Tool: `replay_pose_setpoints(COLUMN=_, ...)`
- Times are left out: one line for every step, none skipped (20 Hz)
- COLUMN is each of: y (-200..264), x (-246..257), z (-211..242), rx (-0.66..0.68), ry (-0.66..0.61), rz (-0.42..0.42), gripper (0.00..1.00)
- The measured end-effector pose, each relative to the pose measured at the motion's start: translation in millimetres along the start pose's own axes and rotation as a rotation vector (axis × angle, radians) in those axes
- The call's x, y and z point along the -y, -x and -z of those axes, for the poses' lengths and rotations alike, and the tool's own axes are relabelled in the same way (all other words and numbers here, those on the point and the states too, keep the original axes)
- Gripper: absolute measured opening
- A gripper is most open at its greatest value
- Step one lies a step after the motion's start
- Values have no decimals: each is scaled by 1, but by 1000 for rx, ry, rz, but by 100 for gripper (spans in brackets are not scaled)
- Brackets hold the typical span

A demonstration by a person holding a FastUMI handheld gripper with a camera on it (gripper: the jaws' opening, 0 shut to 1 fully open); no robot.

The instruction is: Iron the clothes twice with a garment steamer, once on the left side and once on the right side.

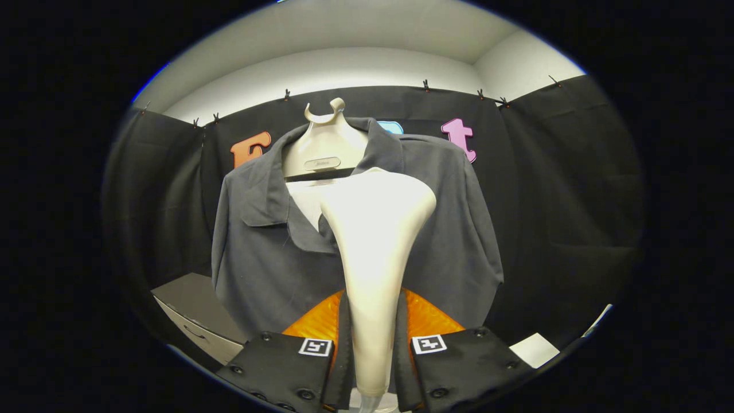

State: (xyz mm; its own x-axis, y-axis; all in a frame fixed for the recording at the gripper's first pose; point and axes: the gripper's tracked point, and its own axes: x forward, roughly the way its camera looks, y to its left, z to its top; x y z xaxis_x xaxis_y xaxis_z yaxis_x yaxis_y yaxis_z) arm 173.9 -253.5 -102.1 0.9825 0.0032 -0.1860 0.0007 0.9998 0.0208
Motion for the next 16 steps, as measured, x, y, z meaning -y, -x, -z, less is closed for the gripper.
replay_pose_setpoints(y=-5, x=3, z=2, rx=-1, ry=1, rz=9, gripper=37)
replay_pose_setpoints(y=-8, x=7, z=4, rx=-7, ry=-1, rz=18, gripper=37)
replay_pose_setpoints(y=-11, x=10, z=8, rx=-15, ry=-5, rz=24, gripper=37)
replay_pose_setpoints(y=-12, x=13, z=14, rx=-24, ry=-13, rz=28, gripper=37)
replay_pose_setpoints(y=-13, x=17, z=21, rx=-35, ry=-16, rz=29, gripper=37)
replay_pose_setpoints(y=-14, x=20, z=28, rx=-49, ry=-18, rz=34, gripper=37)
replay_pose_setpoints(y=-16, x=24, z=36, rx=-65, ry=-20, rz=40, gripper=37)
replay_pose_setpoints(y=-16, x=26, z=43, rx=-78, ry=-24, rz=42, gripper=37)
replay_pose_setpoints(y=-16, x=27, z=49, rx=-87, ry=-29, rz=41, gripper=37)
replay_pose_setpoints(y=-15, x=29, z=55, rx=-97, ry=-31, rz=43, gripper=37)
replay_pose_setpoints(y=-14, x=31, z=60, rx=-106, ry=-34, rz=44, gripper=37)
replay_pose_setpoints(y=-13, x=32, z=66, rx=-115, ry=-38, rz=42, gripper=37)
replay_pose_setpoints(y=-12, x=33, z=71, rx=-123, ry=-42, rz=39, gripper=37)
replay_pose_setpoints(y=-11, x=33, z=78, rx=-131, ry=-44, rz=39, gripper=37)
replay_pose_setpoints(y=-9, x=34, z=83, rx=-139, ry=-47, rz=42, gripper=37)
replay_pose_setpoints(y=-9, x=35, z=90, rx=-148, ry=-54, rz=43, gripper=37)
